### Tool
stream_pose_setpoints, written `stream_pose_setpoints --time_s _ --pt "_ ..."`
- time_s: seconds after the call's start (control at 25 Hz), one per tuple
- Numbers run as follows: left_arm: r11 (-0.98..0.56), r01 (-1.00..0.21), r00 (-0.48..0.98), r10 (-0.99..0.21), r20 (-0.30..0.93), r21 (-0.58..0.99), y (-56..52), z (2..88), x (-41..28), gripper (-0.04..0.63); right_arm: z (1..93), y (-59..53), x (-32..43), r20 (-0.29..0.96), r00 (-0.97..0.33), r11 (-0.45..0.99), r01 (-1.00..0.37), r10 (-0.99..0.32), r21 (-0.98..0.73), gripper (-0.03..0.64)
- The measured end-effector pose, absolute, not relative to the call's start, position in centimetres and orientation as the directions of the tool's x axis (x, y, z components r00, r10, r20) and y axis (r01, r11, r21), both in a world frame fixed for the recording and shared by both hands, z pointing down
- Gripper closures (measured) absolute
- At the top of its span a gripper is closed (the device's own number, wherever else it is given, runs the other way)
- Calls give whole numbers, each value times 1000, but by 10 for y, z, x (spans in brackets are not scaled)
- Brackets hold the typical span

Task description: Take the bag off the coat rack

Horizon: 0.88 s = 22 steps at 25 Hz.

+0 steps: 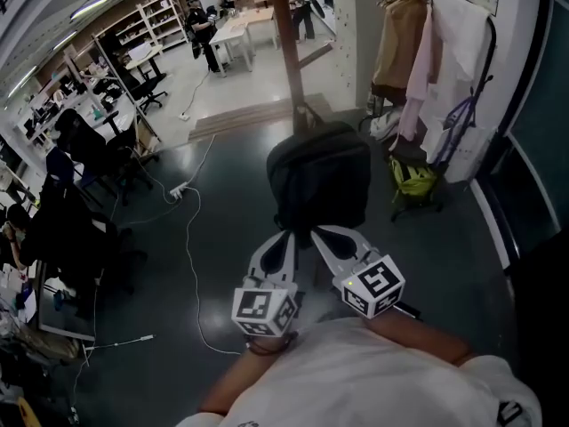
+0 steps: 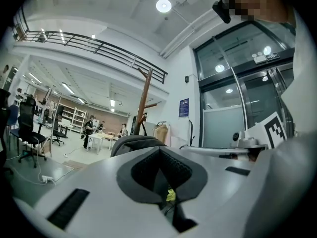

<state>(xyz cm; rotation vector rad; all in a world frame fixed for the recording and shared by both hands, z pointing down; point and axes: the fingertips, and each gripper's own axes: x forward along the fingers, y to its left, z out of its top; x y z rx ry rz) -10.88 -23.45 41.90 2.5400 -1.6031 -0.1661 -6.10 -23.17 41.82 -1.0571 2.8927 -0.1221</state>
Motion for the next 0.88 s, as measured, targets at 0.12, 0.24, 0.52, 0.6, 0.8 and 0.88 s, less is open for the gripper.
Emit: stream_pose_setpoints --time_s 0.12,0.24,0.52,0.6,0.8,0.88 --pt "-407 -897 410 -912 -23 174 -255 418 -98 589 416 -253 -50 -24 -777 775 -625 -629 -91 614" --pt "-394 -902 396 -918 -27 175 -275 419 -85 589 415 -273 -37 -26 -787 785 -613 -617 -86 614" --pt "-374 -912 372 -927 -42 171 -312 416 -57 589 415 -311 -2 -29 -799 798 -598 -601 -74 614" --pt "-374 -912 373 -927 -44 170 -320 416 -48 589 416 -319 6 -30 -801 801 -595 -598 -71 614" --pt "-382 -908 380 -924 -46 173 -339 417 -28 589 420 -332 26 -33 -799 799 -598 -600 -63 614" --pt "-382 -908 379 -924 -49 173 -344 418 -25 589 421 -336 30 -30 -794 794 -604 -607 -62 614"
